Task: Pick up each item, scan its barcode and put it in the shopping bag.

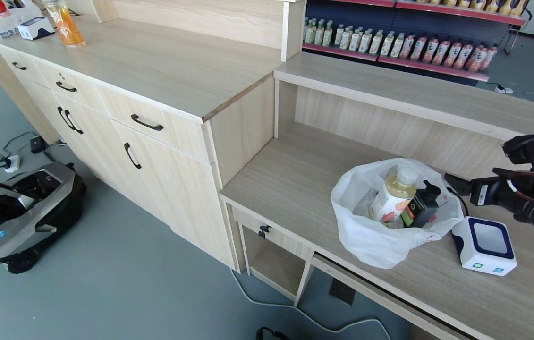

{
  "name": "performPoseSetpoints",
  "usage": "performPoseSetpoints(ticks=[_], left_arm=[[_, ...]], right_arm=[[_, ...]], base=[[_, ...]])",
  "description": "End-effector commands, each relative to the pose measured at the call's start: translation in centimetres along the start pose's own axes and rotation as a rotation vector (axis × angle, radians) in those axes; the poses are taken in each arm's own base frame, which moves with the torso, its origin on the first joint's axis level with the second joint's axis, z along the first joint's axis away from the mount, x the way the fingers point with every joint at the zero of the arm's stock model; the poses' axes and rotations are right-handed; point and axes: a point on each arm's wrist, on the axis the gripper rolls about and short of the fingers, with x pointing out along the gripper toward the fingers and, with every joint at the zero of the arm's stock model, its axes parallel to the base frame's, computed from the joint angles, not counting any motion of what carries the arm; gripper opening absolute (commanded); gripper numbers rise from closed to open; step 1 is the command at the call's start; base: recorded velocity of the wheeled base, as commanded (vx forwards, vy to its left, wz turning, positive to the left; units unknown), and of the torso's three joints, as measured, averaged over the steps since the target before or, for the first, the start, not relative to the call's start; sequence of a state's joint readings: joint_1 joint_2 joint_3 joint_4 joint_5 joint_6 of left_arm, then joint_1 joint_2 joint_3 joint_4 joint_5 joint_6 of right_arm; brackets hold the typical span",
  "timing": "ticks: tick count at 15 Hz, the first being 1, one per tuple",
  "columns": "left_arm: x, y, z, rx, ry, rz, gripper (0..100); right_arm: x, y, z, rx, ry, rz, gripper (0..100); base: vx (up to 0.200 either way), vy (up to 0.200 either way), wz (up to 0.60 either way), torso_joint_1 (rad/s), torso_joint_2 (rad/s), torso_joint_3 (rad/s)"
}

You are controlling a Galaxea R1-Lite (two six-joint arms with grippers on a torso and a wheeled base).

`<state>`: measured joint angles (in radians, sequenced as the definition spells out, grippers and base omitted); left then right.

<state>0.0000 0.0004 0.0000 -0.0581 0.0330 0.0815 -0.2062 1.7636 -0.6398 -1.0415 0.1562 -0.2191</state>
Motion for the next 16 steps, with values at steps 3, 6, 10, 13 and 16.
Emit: performPoseSetpoints(ticks=[3,6,10,13,16], left_arm=[[0.0,0.0,0.0,0.000,-0.001,0.001,100],[0.0,0.0,0.0,0.000,-0.001,0.001,100],[0.0,0.0,0.0,0.000,-0.001,0.001,100],[0.0,0.0,0.0,0.000,-0.001,0.001,100],[0.0,0.0,0.0,0.000,-0.001,0.001,100]], right_arm=[[-10.7,-2.2,1.3,-0.176,-0.014,-0.190,100],[-13.7,-2.2,5.3,-0.172,-0.077,-0.219,100],[-19.0,-1.7,9.8,-0.067,0.023,-0.324,100],[-21.9,-0.6,9.7,-0.028,0.049,-0.333,100],[-23.2,0.4,7.5,-0.017,0.089,-0.367,100]], base=[[0.000,0.000,-0.20,0.001,0.00,0.001],[0.000,0.000,-0.60,-0.002,0.00,0.007],[0.000,0.000,-0.60,0.001,0.00,0.002],[0.000,0.000,-0.60,0.004,0.00,0.001],[0.000,0.000,-0.60,0.004,0.00,0.004]])
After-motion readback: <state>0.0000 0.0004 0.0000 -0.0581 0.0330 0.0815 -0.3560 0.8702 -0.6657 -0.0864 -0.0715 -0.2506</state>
